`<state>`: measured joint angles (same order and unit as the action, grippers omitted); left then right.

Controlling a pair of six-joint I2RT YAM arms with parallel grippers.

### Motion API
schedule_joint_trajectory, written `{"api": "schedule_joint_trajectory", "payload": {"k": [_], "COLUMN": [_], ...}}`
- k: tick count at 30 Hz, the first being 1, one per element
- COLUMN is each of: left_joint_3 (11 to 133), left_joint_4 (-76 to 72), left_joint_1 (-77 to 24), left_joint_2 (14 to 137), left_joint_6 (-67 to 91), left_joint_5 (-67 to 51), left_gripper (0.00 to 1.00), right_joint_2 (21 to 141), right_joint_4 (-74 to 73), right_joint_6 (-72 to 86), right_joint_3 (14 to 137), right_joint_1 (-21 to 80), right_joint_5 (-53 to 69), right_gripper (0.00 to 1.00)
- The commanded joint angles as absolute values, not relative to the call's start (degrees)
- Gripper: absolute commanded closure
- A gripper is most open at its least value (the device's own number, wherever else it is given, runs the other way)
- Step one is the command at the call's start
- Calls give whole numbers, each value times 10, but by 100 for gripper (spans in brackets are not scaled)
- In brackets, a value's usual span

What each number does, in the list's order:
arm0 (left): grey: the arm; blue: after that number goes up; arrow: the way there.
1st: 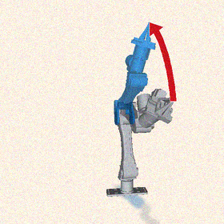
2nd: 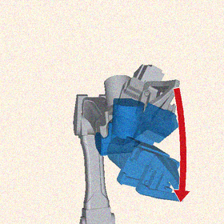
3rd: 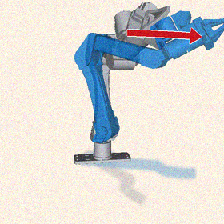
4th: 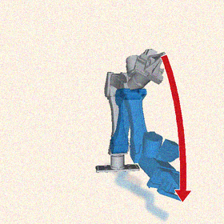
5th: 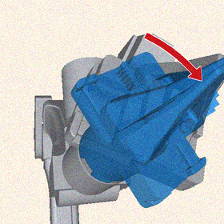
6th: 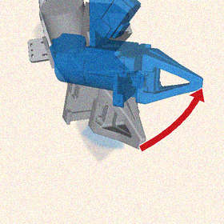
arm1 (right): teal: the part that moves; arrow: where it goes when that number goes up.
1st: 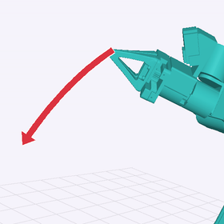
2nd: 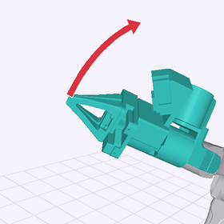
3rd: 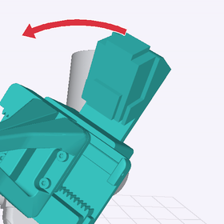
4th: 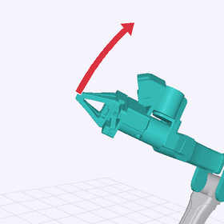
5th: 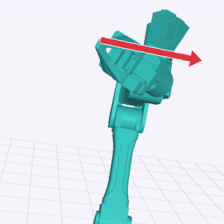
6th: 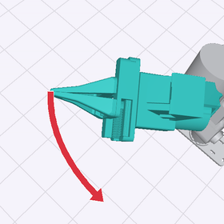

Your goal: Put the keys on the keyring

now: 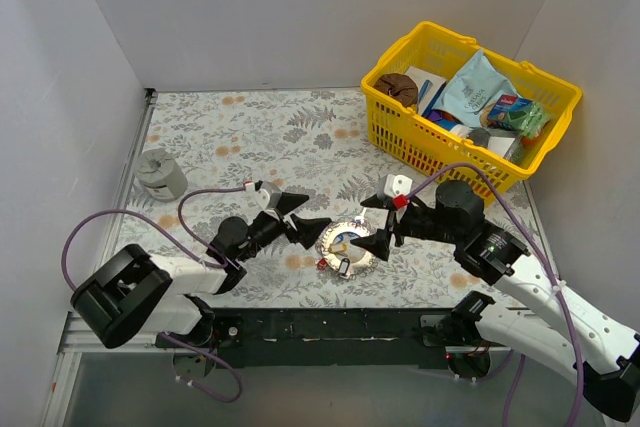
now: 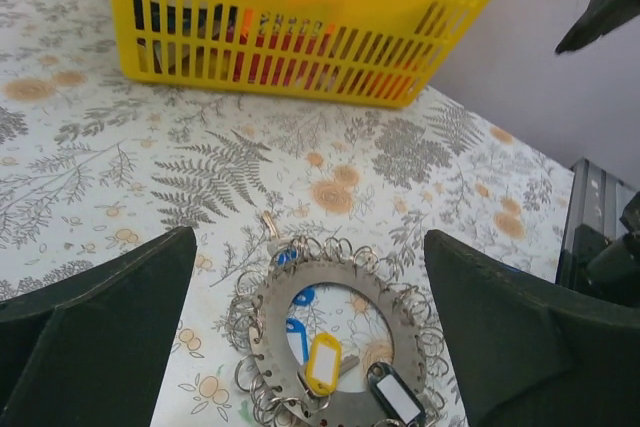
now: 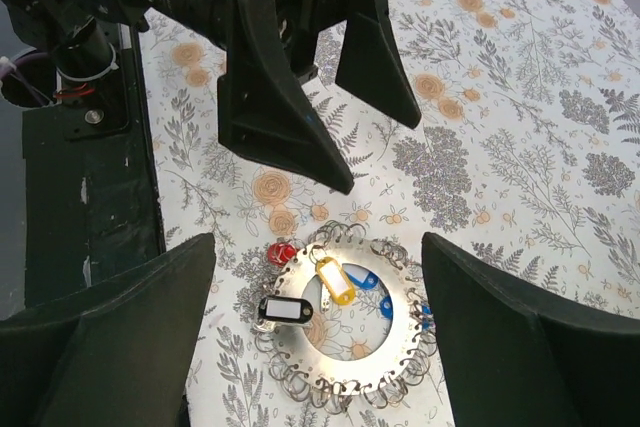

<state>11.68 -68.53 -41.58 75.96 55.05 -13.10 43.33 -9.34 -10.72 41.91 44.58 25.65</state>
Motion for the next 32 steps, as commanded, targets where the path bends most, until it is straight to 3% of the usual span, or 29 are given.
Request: {"api": "schedule_joint_trajectory", "payload": {"k": [1,7,17,27,32], "left_joint_3": [125,167,172,159,154], "left_joint_4": [-595,-424,-272,-188,-186], "left_joint_1": [-410,-410,-410,-410,-410], "left_joint_2": [705,662,557,428,433], "left_joint_6": [577,639,647,614,616], "left_joint_5": [-44,25,176,283,302], "left_gripper": [2,2,2,2,2], "right_joint_2": [424,465,502,475,447], "right_joint_4": [-42,-39,-61,-41,2], "right_joint_6": [-90,-48,47,107,108], "right_joint_3": [408,416,404,352,319], "right_joint_1": [443,442,408,327,309], "right_joint_5": [252,171,-117,-134,-129], "right_gripper": [8,5,2,2,2]}}
